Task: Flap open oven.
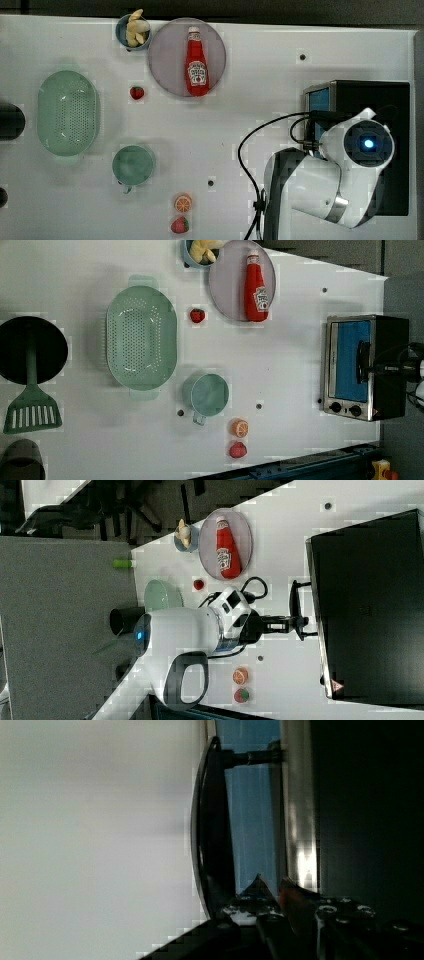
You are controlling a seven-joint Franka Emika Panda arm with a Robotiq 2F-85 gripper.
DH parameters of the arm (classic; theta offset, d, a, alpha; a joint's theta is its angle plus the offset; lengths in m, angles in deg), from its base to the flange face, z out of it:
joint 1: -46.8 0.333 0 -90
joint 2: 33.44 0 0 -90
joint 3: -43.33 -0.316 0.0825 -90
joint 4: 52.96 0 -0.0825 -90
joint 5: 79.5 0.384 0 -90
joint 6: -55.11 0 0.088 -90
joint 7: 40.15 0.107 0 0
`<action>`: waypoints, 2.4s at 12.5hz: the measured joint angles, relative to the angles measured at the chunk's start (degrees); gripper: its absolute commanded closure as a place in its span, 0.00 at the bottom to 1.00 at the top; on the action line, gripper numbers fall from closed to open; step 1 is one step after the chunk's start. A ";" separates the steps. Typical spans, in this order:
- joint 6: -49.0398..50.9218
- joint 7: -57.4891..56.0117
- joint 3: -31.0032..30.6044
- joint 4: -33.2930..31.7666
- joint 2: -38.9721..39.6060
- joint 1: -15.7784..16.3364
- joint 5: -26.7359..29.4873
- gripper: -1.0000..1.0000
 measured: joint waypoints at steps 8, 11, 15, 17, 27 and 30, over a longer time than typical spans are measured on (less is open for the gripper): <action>-4.70 -0.67 0.04 -0.45 3.09 -0.07 1.02 0.82; -4.73 -0.67 -1.04 -0.67 3.04 -0.26 0.71 0.82; -4.59 2.35 -3.11 -1.68 2.90 0.26 -3.94 0.82; -4.95 8.56 -4.64 -2.57 3.06 1.06 -9.97 0.82; -4.64 41.63 -13.83 -3.69 16.18 8.82 -33.36 0.82; -4.50 51.22 -14.14 -3.47 21.63 11.33 -39.54 0.82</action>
